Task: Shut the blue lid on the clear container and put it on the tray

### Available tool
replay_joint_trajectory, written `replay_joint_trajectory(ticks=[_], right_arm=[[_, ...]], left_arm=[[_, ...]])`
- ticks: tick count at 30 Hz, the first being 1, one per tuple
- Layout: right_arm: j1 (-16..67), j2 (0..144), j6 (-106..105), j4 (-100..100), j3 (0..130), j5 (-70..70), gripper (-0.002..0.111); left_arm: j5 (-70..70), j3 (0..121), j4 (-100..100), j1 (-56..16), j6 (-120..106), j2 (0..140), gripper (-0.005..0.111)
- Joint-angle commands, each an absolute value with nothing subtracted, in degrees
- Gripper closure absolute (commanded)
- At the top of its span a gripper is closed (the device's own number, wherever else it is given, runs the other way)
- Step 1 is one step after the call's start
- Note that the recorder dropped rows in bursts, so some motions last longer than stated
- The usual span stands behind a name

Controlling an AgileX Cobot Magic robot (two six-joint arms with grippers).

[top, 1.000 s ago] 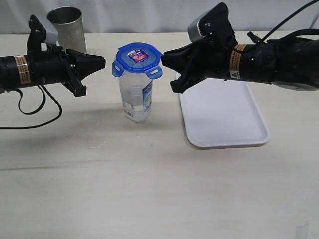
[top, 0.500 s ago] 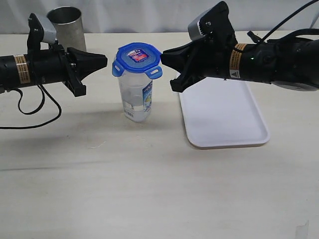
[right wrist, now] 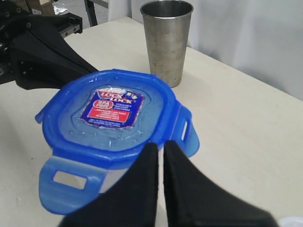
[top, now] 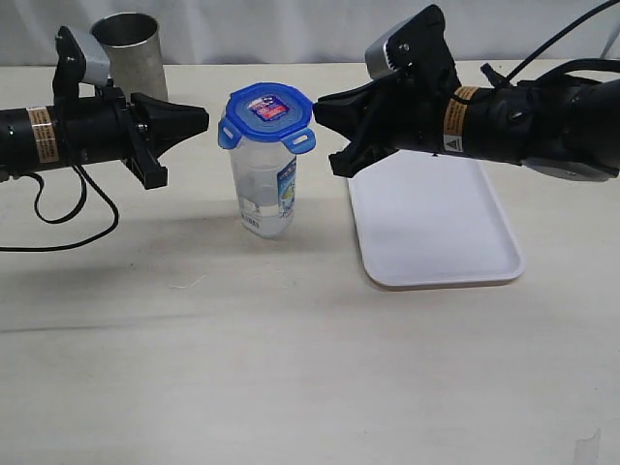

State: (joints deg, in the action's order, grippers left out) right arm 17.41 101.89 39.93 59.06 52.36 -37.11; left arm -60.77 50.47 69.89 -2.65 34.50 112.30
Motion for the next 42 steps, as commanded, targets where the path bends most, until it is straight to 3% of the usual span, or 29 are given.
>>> replay_joint_trajectory(ticks=[1, 42], right_arm=[[17.48, 102.50, 39.36, 58.69, 52.63, -38.25, 0.104], [17.48, 103.15, 40.26, 61.54, 52.99, -41.94, 0.104]], left_arm=[[-61.59, 50.46, 69.90, -2.64, 34.96, 111.98, 0.107], [-62.43, 50.46, 70.00, -2.64, 35.64, 111.98, 0.107]])
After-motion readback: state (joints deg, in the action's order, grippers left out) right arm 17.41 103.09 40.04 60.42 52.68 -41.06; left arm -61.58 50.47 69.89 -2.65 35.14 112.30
